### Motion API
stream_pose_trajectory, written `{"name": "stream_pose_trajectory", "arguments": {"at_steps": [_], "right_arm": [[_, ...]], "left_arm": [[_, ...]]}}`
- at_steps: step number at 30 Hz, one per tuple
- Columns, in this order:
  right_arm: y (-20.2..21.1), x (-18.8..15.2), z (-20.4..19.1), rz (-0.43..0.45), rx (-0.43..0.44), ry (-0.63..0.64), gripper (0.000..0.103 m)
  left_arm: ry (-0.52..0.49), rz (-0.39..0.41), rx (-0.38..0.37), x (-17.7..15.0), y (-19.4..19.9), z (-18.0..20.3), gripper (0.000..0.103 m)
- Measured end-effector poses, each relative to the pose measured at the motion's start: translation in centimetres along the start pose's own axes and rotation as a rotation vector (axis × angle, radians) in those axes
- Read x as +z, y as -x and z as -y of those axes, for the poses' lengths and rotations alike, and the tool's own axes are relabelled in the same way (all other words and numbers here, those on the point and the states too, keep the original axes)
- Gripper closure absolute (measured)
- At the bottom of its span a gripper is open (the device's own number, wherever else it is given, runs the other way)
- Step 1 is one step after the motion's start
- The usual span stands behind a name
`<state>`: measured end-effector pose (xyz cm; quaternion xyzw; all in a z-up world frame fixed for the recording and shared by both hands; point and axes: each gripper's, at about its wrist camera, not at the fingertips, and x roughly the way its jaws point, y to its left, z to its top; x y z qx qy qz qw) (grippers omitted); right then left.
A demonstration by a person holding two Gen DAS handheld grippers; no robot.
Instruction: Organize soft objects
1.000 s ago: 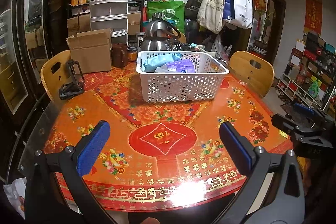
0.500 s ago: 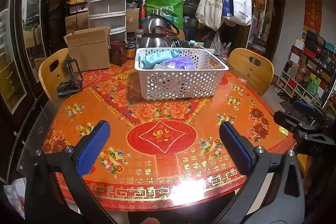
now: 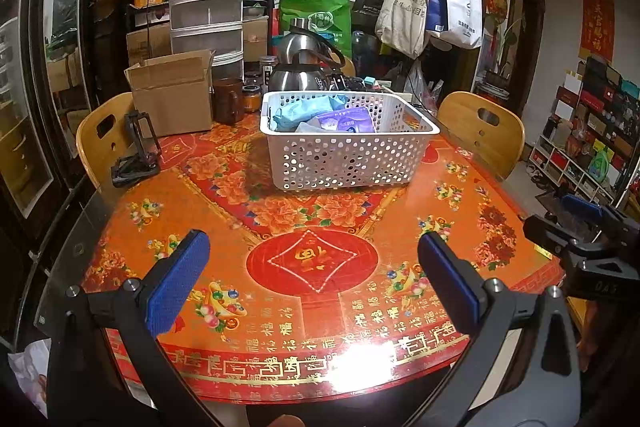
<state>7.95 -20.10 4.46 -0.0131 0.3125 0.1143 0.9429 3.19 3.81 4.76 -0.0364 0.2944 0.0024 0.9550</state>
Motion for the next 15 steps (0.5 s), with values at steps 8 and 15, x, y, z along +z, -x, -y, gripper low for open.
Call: {"name": "stream_pose_trajectory", "arguments": {"at_steps": [8, 15], "right_arm": [[0.00, 0.00, -0.03, 0.000, 0.000, -0.002, 0.000], [0.01, -0.03, -0.07, -0.002, 0.002, -0.002, 0.000]], "left_arm": [[0.003, -0.002, 0.000, -0.03, -0.05, 0.05, 0.000], [0.001, -0.003, 0.003, -0.10, -0.12, 0.00, 0.000]]}}
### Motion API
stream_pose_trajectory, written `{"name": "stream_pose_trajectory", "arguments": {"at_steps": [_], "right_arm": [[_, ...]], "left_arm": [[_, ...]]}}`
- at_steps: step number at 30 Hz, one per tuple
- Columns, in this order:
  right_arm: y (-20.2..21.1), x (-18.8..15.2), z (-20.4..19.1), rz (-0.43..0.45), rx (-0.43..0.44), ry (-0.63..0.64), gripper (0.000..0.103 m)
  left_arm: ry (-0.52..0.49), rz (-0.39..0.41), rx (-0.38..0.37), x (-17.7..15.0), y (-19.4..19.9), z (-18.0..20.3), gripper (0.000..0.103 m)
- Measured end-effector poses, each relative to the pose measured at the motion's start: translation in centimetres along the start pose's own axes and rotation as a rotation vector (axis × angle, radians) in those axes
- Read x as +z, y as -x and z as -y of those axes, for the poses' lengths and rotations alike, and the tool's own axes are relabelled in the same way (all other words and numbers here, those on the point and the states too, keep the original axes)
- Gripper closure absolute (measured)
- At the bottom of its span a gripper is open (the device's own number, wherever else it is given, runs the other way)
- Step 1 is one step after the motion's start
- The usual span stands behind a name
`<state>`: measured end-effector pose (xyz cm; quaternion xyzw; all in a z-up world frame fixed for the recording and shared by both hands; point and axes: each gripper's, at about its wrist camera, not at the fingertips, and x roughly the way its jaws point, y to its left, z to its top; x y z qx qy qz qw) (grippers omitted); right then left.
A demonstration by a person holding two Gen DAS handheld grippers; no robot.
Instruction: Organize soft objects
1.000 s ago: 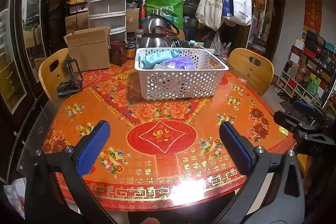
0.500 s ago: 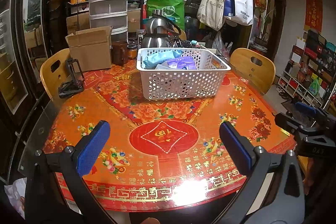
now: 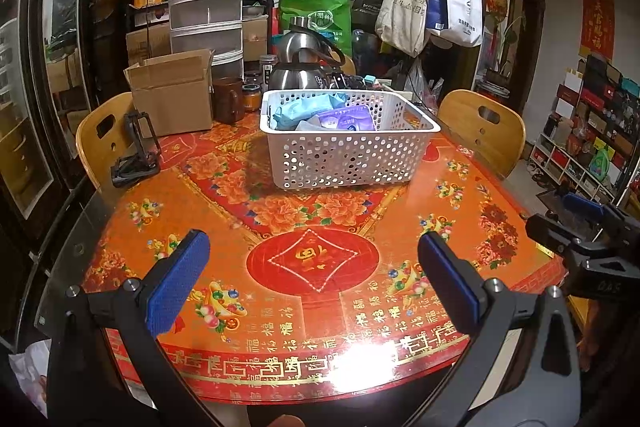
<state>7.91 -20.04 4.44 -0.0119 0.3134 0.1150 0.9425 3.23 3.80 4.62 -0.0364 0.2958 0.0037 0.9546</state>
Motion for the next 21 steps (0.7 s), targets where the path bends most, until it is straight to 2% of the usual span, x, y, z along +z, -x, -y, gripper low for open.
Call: {"name": "stream_pose_trajectory", "arguments": {"at_steps": [21], "right_arm": [[-0.13, -0.31, -0.22, -0.003, 0.001, 0.000, 0.000]], "left_arm": [[-0.005, -0.010, 0.000, -0.28, -0.43, -0.58, 0.000]]}}
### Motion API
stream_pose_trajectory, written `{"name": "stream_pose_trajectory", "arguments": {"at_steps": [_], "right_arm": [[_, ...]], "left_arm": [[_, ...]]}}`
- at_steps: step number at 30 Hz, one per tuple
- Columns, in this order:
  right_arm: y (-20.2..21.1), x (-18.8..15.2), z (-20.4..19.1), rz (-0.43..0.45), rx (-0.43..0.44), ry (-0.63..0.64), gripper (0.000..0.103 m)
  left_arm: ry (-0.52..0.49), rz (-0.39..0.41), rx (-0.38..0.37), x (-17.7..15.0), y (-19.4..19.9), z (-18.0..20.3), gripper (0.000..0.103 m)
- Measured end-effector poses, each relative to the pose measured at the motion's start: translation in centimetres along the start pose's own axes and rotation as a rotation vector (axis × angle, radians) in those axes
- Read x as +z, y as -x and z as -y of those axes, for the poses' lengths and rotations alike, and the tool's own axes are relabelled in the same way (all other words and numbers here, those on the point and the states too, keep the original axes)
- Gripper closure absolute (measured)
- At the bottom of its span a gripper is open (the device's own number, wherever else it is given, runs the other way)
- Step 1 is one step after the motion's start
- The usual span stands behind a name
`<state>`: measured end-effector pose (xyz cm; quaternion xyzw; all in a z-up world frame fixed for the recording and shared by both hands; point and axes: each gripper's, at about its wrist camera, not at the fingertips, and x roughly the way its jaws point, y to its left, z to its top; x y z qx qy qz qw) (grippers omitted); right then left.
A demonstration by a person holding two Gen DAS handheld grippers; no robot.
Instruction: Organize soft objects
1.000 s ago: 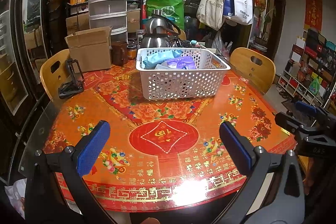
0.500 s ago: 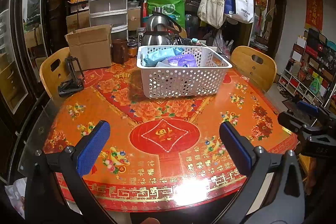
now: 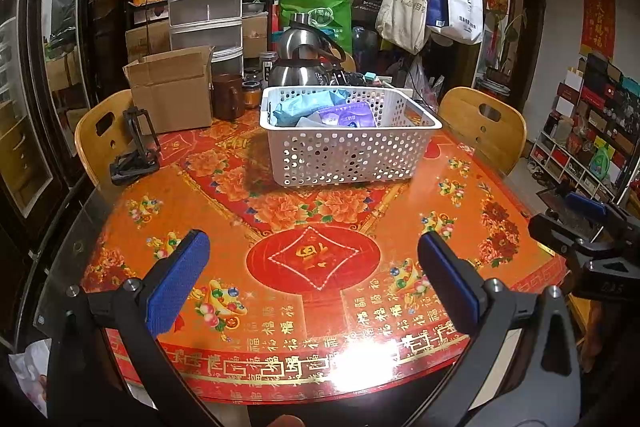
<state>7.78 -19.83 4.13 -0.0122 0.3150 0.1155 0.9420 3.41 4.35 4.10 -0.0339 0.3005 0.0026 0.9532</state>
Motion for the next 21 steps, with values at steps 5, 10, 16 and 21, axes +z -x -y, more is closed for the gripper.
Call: {"name": "stream_pose_trajectory", "arguments": {"at_steps": [5, 10, 16, 21], "right_arm": [[-0.02, 0.01, 0.01, -0.002, -0.001, 0.003, 0.000], [0.00, -0.02, 0.08, -0.001, 0.000, 0.001, 0.000], [0.00, -0.05, 0.05, -0.003, 0.001, 0.001, 0.000], [-0.01, 0.01, 0.12, -0.003, 0.000, 0.001, 0.000]], "left_arm": [[-0.002, -0.002, 0.002, 0.03, -0.12, 0.02, 0.000], [-0.003, -0.002, 0.002, 0.02, -0.16, -0.04, 0.000], [-0.003, -0.002, 0.002, 0.00, -0.16, 0.01, 0.000], [-0.003, -0.005, 0.002, -0.03, -0.22, -0.07, 0.000]]}}
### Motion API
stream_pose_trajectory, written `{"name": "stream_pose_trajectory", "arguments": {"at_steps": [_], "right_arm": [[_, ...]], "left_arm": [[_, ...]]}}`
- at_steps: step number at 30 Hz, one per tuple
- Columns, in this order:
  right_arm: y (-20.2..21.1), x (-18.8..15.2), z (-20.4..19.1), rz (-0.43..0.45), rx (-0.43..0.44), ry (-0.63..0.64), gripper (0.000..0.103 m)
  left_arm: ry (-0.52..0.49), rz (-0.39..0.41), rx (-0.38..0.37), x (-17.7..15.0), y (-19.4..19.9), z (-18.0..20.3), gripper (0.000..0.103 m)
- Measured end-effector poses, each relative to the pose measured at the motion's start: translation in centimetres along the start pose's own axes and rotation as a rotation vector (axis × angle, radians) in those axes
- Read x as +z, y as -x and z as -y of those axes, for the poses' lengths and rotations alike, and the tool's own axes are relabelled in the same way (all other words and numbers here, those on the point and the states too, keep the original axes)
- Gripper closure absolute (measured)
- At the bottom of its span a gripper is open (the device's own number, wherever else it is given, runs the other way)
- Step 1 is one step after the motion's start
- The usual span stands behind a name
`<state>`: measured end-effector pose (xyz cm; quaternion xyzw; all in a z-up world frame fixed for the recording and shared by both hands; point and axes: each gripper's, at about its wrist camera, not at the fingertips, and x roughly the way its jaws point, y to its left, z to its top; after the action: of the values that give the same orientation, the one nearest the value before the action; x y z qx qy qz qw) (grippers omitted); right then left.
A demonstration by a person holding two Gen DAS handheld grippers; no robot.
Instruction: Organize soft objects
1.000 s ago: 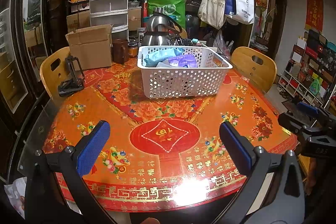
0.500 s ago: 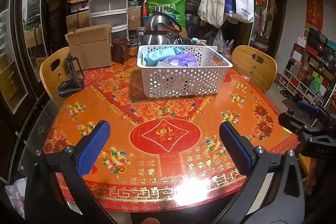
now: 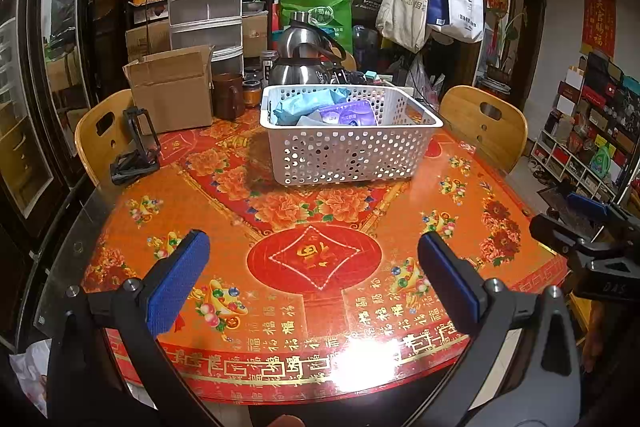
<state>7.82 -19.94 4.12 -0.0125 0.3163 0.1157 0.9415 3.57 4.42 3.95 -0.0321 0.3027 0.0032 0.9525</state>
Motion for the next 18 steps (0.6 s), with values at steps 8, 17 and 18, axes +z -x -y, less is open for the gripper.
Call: {"name": "stream_pose_trajectory", "arguments": {"at_steps": [8, 17, 18], "right_arm": [[0.02, -0.01, -0.01, -0.002, 0.002, 0.000, 0.000], [-0.59, -0.54, 0.05, -0.014, 0.000, -0.007, 0.000], [-0.63, -0.61, 0.03, -0.015, 0.001, -0.007, 0.000]], "left_arm": [[-0.009, -0.001, -0.002, -0.14, -0.03, 0.23, 0.000], [-0.015, 0.016, -0.006, -0.35, -0.05, 0.64, 0.000], [-0.013, 0.018, -0.019, -0.39, -0.02, 0.65, 0.000]]}}
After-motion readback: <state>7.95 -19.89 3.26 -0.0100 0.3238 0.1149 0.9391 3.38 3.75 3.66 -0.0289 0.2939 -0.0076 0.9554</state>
